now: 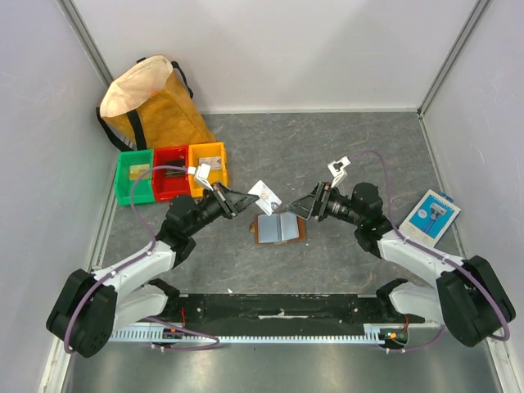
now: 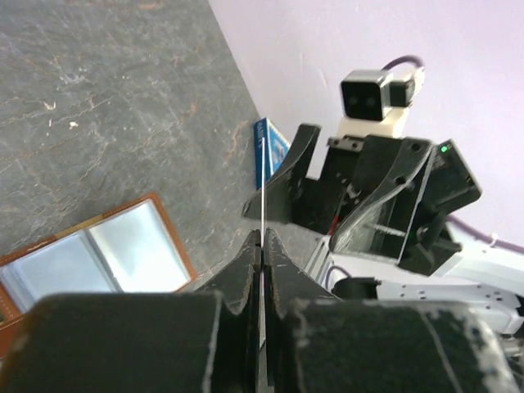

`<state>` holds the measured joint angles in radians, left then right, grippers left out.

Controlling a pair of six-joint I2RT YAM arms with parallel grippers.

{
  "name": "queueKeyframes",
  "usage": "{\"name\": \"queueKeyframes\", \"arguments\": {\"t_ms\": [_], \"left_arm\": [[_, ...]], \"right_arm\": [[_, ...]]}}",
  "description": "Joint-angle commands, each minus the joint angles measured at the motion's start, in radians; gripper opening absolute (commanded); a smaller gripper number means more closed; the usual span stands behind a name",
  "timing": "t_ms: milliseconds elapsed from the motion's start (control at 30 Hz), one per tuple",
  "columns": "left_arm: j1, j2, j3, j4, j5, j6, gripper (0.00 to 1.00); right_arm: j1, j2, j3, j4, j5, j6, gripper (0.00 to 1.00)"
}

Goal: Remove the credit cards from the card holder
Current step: Remove the credit card from the card holder.

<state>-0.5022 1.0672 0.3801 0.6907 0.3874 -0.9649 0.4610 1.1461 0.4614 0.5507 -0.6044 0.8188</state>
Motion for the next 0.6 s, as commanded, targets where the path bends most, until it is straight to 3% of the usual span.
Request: {"name": "queueKeyframes", "arguments": {"t_ms": [0,133,233,300,400,433,500,567], "left_arm": [[-0.024,-0.019,-0.017,0.142,-0.077,-0.127,0.02],[-0.048,-0.003,-0.015,0.184,-0.081,-0.155,0.02],[-0.064,0.010,-0.010,0.193,-0.079,-0.156,0.02],[-0.064,0.016,-0.006,0.191,-0.068,-0.153,0.02],[-0.064,0.019,0.012,0.165,-0.042,-0.133,0.02],[-0.064,0.010,0.032,0.108,-0.027,-0.095,0.06],[-0.058,-0.004,0.063,0.005,-0.007,-0.039,0.18],[-0.042,-0.018,0.130,-0.133,0.033,0.036,0.36]], "right_arm": [[0.054,0.066,-0.010,0.251,0.023,0.112,0.87],[0.079,0.142,-0.017,0.428,0.015,0.203,0.82],[0.080,0.184,-0.014,0.526,0.006,0.252,0.73],[0.080,0.207,-0.007,0.552,0.005,0.256,0.56],[0.080,0.222,-0.003,0.568,-0.003,0.260,0.15],[0.080,0.225,-0.003,0.584,-0.015,0.267,0.00],[0.077,0.221,-0.001,0.588,-0.038,0.261,0.00],[0.067,0.211,-0.004,0.578,-0.061,0.253,0.00]]}}
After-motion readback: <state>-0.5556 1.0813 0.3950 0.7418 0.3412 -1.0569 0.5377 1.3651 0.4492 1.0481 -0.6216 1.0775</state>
